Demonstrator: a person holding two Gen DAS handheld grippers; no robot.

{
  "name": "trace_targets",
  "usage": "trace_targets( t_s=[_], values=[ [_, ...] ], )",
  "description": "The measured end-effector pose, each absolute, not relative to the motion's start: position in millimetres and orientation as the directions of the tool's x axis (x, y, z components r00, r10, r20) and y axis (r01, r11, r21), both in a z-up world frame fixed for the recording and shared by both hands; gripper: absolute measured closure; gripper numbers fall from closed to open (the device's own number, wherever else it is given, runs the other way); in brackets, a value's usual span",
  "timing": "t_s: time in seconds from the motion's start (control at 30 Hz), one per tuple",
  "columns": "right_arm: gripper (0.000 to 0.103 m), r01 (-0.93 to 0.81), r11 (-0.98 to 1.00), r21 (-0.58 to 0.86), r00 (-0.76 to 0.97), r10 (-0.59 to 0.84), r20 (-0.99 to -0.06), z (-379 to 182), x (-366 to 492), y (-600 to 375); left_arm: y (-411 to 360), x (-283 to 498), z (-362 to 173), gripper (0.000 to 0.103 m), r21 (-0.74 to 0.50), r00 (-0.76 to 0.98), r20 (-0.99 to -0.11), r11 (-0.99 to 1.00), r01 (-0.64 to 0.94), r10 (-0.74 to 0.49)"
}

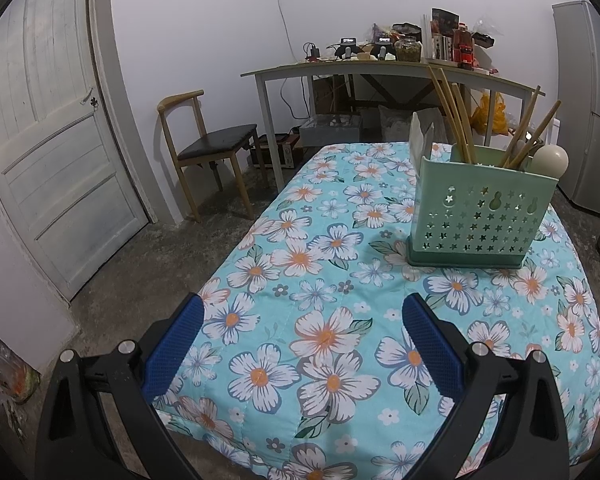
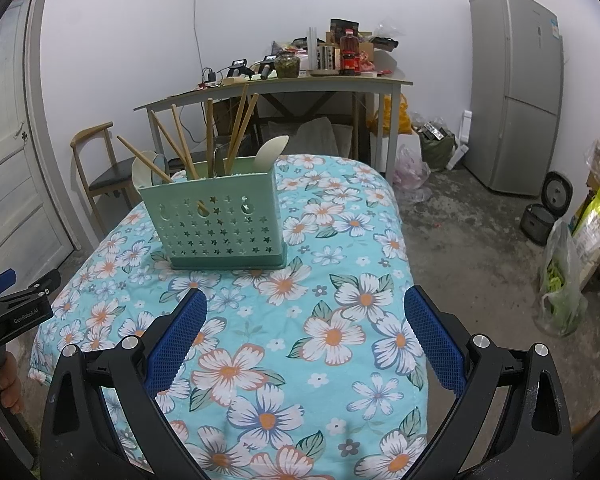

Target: Organize utensils

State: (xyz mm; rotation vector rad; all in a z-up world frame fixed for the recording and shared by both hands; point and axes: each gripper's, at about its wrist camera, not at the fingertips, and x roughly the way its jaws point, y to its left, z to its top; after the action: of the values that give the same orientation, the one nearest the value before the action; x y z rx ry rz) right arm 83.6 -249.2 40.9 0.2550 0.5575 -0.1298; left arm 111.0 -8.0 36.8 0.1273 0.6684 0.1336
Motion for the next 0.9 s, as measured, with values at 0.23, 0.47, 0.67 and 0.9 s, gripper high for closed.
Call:
trace_targets(
  t_s=[0.23,0.47,0.67,0.9],
  values=[
    [0.008,0.19,0.96,0.204,0.842,-0.053,-0.537,41.1,83.7,-248.7,-8.2,111.0,36.8,0.006,0.159,0.777,-0.608,0.984,-0.083,0.164],
    [0.008,0.189,0.961,0.203,0.842,-0.052,-0.537,40.6,83.5,-248.5,-8.1,110.9,36.9,0.006,0.159,0.777,-0.608,0.984,-0.083,0.164],
    [0.008,0.189,0.961,0.203,0.842,-0.052,-0.538,40.5,83.9,-248.3,-7.9,111.3,37.1,0.006,0.159,0.776,-0.609,0.984,-0.083,0.164],
    [0.008,0.189,0.96,0.205,0.843,-0.052,-0.536,38.1,84.4,-248.9,-8.0,111.3,36.9,0.006,0.159,0.776,-0.609,0.984,-0.082,0.163]
  ],
)
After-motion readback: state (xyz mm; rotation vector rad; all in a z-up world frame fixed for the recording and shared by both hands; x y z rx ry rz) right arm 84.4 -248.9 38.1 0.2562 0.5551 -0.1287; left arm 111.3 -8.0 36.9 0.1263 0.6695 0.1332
